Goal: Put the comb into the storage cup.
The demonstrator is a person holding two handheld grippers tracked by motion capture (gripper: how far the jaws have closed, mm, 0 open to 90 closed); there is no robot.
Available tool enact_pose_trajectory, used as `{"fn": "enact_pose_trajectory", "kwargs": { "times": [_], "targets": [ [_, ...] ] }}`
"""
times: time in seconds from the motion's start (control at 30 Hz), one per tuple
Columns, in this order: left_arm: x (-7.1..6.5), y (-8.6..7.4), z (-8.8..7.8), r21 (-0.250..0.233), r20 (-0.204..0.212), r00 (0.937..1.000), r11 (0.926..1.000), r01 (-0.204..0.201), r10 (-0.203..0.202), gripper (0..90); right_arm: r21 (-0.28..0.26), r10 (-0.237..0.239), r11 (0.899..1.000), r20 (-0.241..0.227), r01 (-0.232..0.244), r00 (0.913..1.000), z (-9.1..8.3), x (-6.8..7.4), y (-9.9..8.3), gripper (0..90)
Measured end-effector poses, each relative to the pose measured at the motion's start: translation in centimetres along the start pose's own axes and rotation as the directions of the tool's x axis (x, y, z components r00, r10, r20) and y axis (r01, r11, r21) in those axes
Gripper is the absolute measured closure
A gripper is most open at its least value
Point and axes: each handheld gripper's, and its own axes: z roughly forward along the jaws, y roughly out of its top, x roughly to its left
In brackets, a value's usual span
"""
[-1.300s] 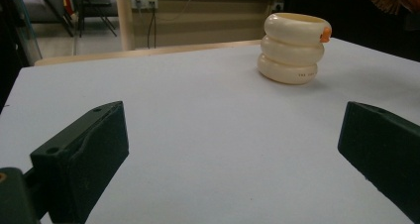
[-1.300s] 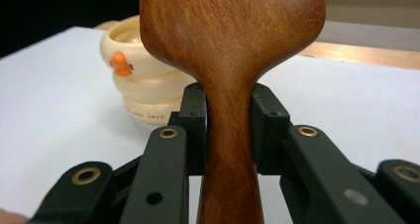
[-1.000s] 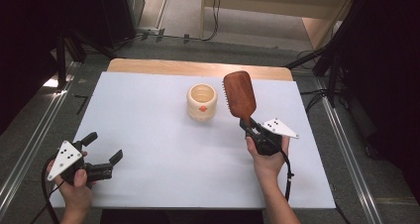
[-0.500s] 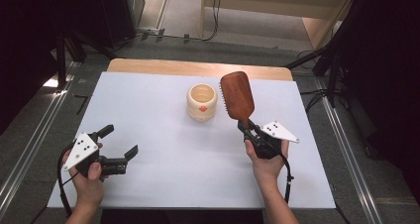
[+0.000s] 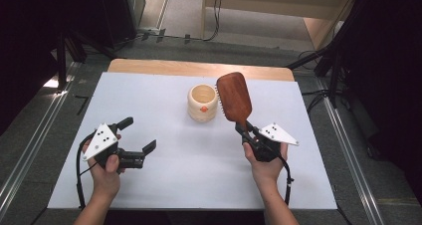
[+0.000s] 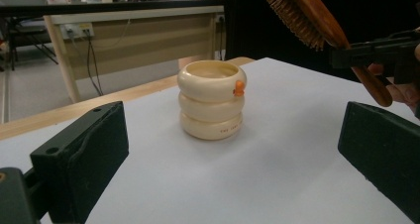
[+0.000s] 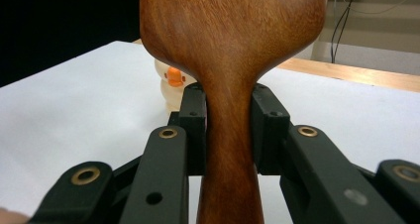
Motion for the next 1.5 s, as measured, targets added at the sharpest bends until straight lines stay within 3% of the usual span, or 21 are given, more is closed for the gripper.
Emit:
{"fn": "enact_pose_trajectory", "kwargs": {
  "times": [0.07, 0.23, 0.67, 1.03, 1.5],
  "targets": [
    [-0.3, 0.0, 0.5, 0.000, -0.011, 0.9999, 1.0000, -0.001, 0.001, 0.0, -0.005, 0.001, 1.000, -0.005, -0.001, 1.0000, 0.0, 0.2, 0.0, 69.9],
    [-1.0, 0.3, 1.8, -0.007, 0.029, 0.9996, 1.0000, 0.004, -0.004, 0.0, -0.007, -0.003, 1.000, -0.014, 0.003, 0.9999, 0.0, 0.5, 0.0, 69.9],
    [-2.4, 1.7, 4.1, -0.025, 0.075, 0.9970, 0.9996, 0.016, -0.014, 0.0, -0.031, -0.049, 0.998, -0.066, 0.047, 0.9966, 0.0, 2.2, 0.0, 69.9],
    [-2.6, 2.8, 5.9, -0.054, 0.152, 0.9867, 0.9963, 0.067, -0.059, 0.0, -0.038, -0.075, 0.997, -0.113, 0.071, 0.9908, 0.1, 3.5, 0.0, 69.9],
    [-4.0, 4.2, 8.1, -0.035, 0.214, 0.9742, 0.9960, 0.082, -0.073, 0.0, -0.055, -0.104, 0.994, -0.152, 0.096, 0.9829, 0.2, 5.1, 0.0, 69.8]
  ]
}}
